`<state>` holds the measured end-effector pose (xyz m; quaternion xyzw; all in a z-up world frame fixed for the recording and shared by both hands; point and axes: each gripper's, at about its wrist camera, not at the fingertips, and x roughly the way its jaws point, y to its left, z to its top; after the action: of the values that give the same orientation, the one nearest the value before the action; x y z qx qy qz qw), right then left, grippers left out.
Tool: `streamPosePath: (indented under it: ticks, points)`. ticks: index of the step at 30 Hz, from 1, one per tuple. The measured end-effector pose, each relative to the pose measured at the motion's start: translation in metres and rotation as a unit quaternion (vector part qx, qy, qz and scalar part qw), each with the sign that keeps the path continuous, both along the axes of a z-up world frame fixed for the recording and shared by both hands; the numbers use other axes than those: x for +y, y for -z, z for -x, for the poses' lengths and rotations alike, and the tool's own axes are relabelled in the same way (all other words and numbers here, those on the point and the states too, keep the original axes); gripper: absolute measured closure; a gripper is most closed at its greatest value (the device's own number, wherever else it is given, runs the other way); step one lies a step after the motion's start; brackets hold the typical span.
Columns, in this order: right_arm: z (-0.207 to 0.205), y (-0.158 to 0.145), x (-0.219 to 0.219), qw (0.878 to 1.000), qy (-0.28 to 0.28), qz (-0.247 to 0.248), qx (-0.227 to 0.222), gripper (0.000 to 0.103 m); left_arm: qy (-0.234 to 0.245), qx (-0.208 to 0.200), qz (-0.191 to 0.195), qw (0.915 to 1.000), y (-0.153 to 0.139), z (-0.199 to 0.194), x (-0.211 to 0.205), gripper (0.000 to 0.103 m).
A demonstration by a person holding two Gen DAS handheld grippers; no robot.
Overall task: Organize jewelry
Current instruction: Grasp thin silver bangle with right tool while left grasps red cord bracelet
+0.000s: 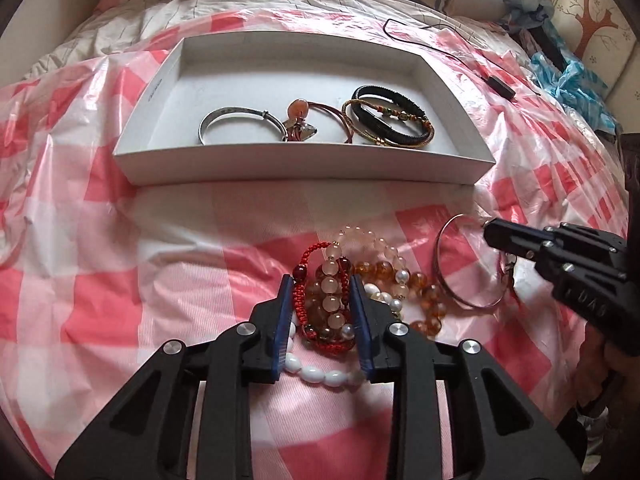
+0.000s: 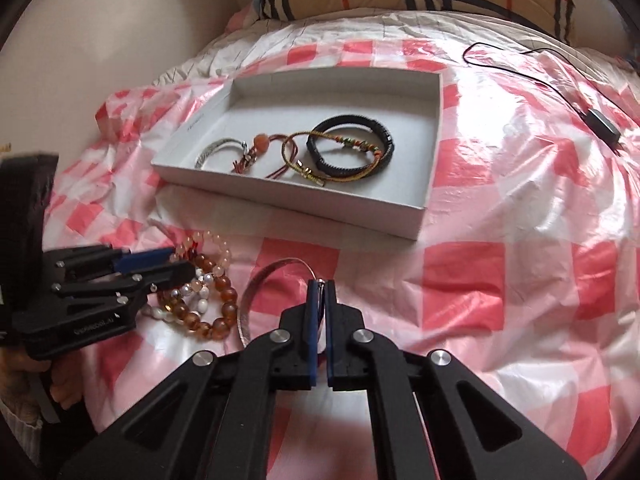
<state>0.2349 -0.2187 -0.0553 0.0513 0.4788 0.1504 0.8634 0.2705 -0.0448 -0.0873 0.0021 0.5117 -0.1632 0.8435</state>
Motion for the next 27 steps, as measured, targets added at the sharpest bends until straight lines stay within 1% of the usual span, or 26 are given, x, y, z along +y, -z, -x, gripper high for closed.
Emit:
streamPosePath:
  ticks: [2,6,10,13,18,20,22,25,27]
  points:
    - [0.006,-0.007,-0.006,1.000,0.007,-0.012,-0.006,0.099,-0.004,-0.008,-0.003,1.0000,-0.002,0.005,0.000,0.077]
    - [0.015,-0.019,-0.009,1.000,0.011,-0.022,-0.014,0.099,-0.018,-0.029,-0.003,0.9994,-0.010,0.014,-0.002,0.077]
    - [0.021,-0.027,-0.014,0.998,0.012,-0.060,-0.018,0.099,-0.032,-0.050,-0.008,0.9982,-0.015,0.024,-0.002,0.077]
    - [0.025,-0.032,-0.013,0.997,0.015,-0.069,-0.020,0.099,-0.043,-0.065,-0.006,0.9970,-0.019,0.028,0.000,0.077]
    - [0.037,-0.040,-0.022,0.996,0.026,-0.085,-0.023,0.099,-0.041,-0.085,-0.001,0.9956,-0.025,0.031,0.002,0.075]
    - [0.043,-0.042,-0.029,0.995,0.037,-0.088,-0.026,0.099,-0.037,-0.088,0.001,0.9955,-0.027,0.032,0.001,0.072]
    - [0.050,-0.042,-0.039,0.994,0.052,-0.091,-0.027,0.099,-0.029,-0.094,0.001,0.9952,-0.029,0.034,-0.001,0.071]
    - [0.058,-0.036,-0.058,0.992,0.079,-0.100,-0.021,0.099,-0.001,-0.111,0.011,0.9937,-0.035,0.040,-0.011,0.069]
    - [0.063,-0.029,-0.072,0.989,0.098,-0.108,-0.014,0.099,0.024,-0.119,0.017,0.9925,-0.039,0.045,-0.022,0.065]
